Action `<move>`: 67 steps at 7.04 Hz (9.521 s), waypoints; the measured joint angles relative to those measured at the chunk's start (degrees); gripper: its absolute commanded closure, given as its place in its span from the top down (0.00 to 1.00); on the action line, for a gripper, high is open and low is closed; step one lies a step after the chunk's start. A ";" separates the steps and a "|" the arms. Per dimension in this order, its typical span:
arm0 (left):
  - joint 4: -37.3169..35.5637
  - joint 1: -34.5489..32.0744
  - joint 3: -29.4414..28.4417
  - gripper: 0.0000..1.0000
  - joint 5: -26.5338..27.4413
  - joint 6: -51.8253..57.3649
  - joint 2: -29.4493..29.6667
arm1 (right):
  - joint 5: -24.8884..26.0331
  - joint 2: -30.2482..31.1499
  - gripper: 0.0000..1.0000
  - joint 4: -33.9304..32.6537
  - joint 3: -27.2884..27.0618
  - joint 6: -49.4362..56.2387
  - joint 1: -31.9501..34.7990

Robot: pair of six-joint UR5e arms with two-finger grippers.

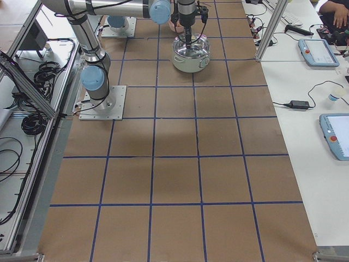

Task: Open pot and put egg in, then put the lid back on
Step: 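Lower the right gripper onto the glass lid knob and grasp it, then lift the lid with the right gripper while the left carries the egg over, then lower the egg into the pot and open the left gripper, then raise the left gripper away while the right gripper brings the lid over the pot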

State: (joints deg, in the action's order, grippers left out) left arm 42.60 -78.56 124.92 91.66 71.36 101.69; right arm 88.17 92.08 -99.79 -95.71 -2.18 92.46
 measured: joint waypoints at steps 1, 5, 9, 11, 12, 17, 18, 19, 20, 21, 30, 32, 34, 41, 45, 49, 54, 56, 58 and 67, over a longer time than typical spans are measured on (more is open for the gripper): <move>0.02 0.01 0.03 0.73 0.22 -0.10 0.00 | 0.26 -0.16 1.00 -0.26 0.11 -2.58 1.89; 0.07 -0.01 0.12 0.47 0.11 -0.23 0.08 | 0.22 -6.39 1.00 -9.60 0.34 -15.96 14.32; 0.19 0.05 0.14 0.11 0.20 -0.59 0.07 | 0.23 -12.98 1.00 -16.84 0.11 -20.57 18.74; 0.15 0.04 -0.02 0.10 0.07 -1.15 -0.01 | 0.49 -15.01 1.00 -19.29 0.19 -20.28 18.75; 0.13 0.01 -0.24 0.09 -0.01 -1.47 -0.08 | 0.51 -16.20 0.99 -20.60 0.30 -20.22 18.73; 0.62 -0.23 -0.55 0.09 0.08 -3.57 -1.30 | 1.71 -17.80 0.44 -22.67 0.00 -19.68 18.72; 0.95 -0.46 -0.78 0.09 0.09 -4.29 -1.53 | 2.30 -17.79 0.37 -22.52 0.03 -19.57 18.66; 2.40 -0.74 -1.74 0.09 0.10 -5.60 -1.87 | 2.98 -17.63 0.34 -22.13 0.16 -19.24 18.43; 5.24 -0.89 -3.43 0.09 0.08 -6.76 -2.41 | 3.80 -17.31 0.32 -21.77 0.36 -18.73 18.04; 8.39 -0.94 -5.21 0.09 0.03 -7.76 -3.14 | 4.28 -16.77 0.31 -21.14 0.65 -18.47 17.49; 25.95 -9.69 -22.95 0.10 -3.17 -44.20 -5.11 | 1.94 -9.65 0.31 -4.55 9.11 -12.04 3.24; 26.39 -14.93 -27.19 0.10 -2.24 -58.03 -2.10 | 1.73 -9.43 0.33 -3.82 9.03 -9.33 1.25; 26.42 -20.33 -32.98 0.10 -1.85 -70.69 2.15 | 1.95 -8.87 0.33 -3.62 8.83 -6.76 -0.45; 19.62 -31.70 -34.42 0.10 -1.97 -90.06 8.50 | 1.77 -8.14 0.34 -2.35 8.19 1.23 -4.74; 17.34 -34.30 -33.94 0.10 3.16 -90.93 11.01 | 1.14 -7.22 0.35 -2.70 6.35 1.14 -4.40; 15.12 -34.46 -32.65 0.23 3.64 -90.92 11.62 | 0.89 -7.18 0.35 -3.17 6.06 0.42 -4.15; 15.02 -34.05 -32.57 0.96 3.83 -90.20 10.09 | 0.26 -7.18 0.35 -3.15 6.11 0.33 -4.22; 15.57 -32.09 -32.87 0.99 3.84 -89.78 8.36 | 0.29 -7.16 0.35 -3.13 6.07 0.32 -4.22; 20.21 -26.69 -32.98 1.00 3.22 -87.11 3.92 | 0.18 -7.00 0.35 -3.05 6.11 -0.86 -3.48; 52.34 -12.03 -37.55 1.00 3.24 -74.50 -11.66 | 1.32 -15.12 0.36 -13.25 4.88 -27.14 18.87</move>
State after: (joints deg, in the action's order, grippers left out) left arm 94.94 -90.59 87.37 94.90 -3.14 90.04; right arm 89.49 76.96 -113.04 -90.83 -29.32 111.33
